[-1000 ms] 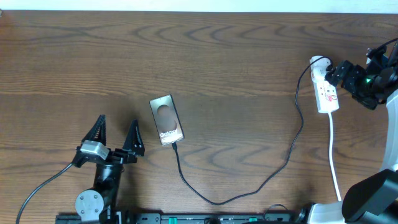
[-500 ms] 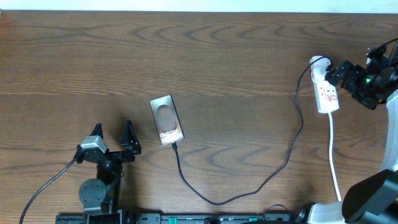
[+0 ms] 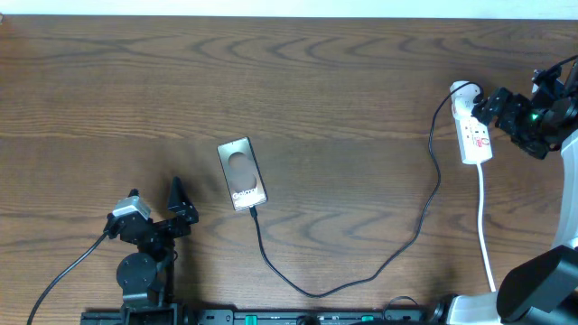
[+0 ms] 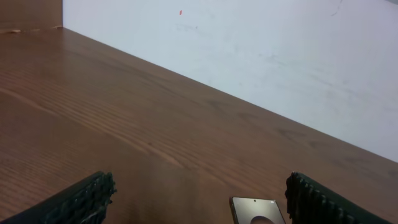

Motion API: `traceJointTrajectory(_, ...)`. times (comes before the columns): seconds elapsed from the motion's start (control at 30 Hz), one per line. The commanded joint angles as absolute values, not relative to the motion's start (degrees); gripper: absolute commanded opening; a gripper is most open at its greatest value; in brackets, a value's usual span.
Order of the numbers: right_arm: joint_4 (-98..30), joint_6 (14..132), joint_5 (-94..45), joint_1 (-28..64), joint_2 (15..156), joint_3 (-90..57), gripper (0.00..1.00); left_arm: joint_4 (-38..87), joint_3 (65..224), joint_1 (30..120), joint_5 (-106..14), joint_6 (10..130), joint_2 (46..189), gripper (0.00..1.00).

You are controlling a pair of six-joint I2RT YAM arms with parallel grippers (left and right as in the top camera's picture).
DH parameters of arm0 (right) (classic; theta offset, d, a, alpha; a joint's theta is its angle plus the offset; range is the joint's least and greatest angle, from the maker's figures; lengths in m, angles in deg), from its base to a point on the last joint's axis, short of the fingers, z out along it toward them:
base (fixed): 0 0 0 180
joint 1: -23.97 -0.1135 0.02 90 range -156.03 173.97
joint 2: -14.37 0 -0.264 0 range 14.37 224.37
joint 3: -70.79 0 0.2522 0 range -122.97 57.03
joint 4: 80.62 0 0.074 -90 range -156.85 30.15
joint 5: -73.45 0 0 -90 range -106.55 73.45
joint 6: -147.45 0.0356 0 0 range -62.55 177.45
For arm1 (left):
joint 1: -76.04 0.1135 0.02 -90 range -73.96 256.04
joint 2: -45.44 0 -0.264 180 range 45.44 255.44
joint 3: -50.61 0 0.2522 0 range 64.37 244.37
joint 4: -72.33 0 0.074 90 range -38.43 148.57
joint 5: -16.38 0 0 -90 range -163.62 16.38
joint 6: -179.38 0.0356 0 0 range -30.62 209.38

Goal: Plug charger to phone and switch on socket

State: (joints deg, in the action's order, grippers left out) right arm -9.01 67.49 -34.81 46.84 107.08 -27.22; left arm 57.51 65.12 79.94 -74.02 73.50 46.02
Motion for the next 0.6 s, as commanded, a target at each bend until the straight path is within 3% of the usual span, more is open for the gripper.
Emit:
traceJointTrajectory(0.0,-9.0,67.7,-35.1,46.4,106.4,-27.6,0.99,54.7,64.6,79.7,-77.0,77.3,45.5,0.9)
traceJointTrajectory(0.57,-9.0,67.7,-35.1,46.4,106.4,-27.6,0.99,54.5,64.6,79.7,-73.0,86.0,45.5,0.91)
